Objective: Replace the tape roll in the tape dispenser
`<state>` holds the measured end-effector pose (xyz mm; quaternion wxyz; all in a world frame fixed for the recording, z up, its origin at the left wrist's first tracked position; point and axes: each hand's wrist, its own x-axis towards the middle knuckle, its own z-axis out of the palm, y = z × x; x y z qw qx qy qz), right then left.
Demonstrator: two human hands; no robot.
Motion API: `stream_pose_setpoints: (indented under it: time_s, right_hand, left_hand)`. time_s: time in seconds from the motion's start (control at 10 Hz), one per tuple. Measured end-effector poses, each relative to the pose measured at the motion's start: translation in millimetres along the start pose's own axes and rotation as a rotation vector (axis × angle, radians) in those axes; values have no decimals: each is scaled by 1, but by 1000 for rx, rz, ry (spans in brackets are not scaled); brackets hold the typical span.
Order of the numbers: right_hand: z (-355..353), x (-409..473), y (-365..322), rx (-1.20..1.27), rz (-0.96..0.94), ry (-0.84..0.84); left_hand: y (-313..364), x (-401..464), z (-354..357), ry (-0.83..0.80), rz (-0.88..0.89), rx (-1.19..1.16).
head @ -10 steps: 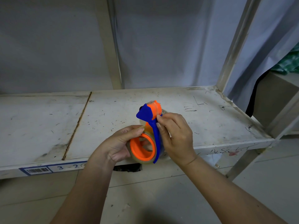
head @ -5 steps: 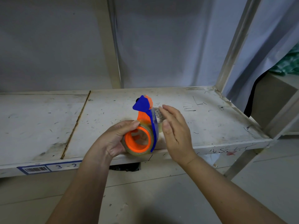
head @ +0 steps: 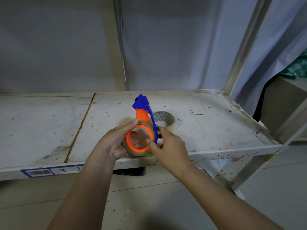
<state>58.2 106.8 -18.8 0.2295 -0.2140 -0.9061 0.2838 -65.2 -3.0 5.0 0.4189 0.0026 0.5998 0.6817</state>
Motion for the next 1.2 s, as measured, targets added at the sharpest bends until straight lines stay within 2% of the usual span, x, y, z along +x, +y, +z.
stream_pose_setpoints:
  time_s: [0.1, 0.2, 0.3, 0.4, 0.6, 0.9, 1.0, 1.1, 1.2]
  right_hand:
    - [10, 2, -8, 133, 98, -52]
    - [17, 12, -12, 207, 174, -20]
    - [20, 23, -11, 217, 204, 0]
    - [24, 31, -7, 221, 237, -21]
    - [33, 36, -1, 259, 213, -57]
    - [40, 25, 0, 203, 180, -68]
    - [36, 24, -2, 199, 224, -87]
    - [23, 27, -5, 200, 251, -80]
    - [-2, 27, -6, 322, 370, -60]
  left_hand:
    - [0, 1, 2, 114, 28, 92]
    - [-3, 7, 5, 280, 91, 257]
    - [-6, 16, 9, 474, 141, 406]
    - [-11, 22, 17, 556, 207, 534]
    - [-19, 31, 15, 569, 257, 553]
    - [-24, 34, 9, 637, 286, 754]
    - [-24, 29, 9, 615, 275, 707]
    - [-17, 18, 10, 609, 351, 663]
    - [-8, -5, 15, 578, 450, 613]
